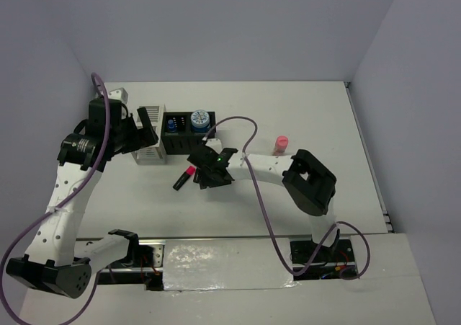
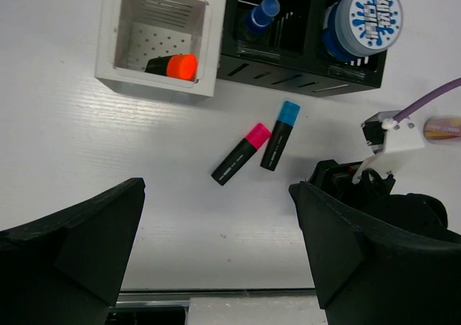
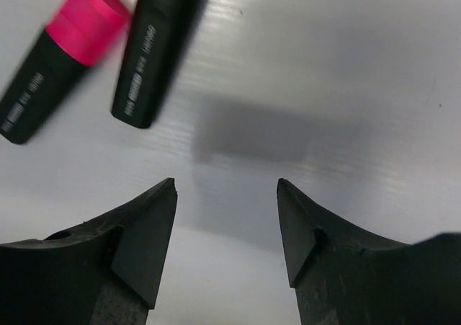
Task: Sort the stationery into containers
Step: Pick up the pen from the center of the board.
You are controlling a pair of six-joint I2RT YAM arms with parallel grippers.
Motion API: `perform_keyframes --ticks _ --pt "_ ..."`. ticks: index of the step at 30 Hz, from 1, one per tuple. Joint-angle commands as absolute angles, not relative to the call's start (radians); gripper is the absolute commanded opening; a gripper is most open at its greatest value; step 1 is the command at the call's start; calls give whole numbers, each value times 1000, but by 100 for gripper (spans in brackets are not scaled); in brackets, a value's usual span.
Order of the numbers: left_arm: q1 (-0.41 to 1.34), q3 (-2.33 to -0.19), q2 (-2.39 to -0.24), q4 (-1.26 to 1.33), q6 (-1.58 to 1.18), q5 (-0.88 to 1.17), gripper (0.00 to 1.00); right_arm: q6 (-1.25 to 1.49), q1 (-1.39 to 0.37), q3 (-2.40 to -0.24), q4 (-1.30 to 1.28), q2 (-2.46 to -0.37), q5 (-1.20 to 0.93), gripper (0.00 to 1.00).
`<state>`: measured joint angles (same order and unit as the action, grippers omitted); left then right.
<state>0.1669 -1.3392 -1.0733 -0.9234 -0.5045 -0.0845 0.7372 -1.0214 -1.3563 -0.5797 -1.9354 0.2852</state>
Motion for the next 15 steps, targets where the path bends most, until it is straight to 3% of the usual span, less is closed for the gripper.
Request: perform_keyframes --ticks 1,11,15 --pt "163 -1378 -1052 -945 -526 -173 99 808 -1031 -1466 -647 -1977 336 66" --pt "163 -1354 -1020 -939 -525 -146 99 971 -1031 -1798 -906 -2203 479 65" --pt "163 -1364 -1009 -949 -505 -161 99 965 -1032 -1810 -898 -2220 480 65"
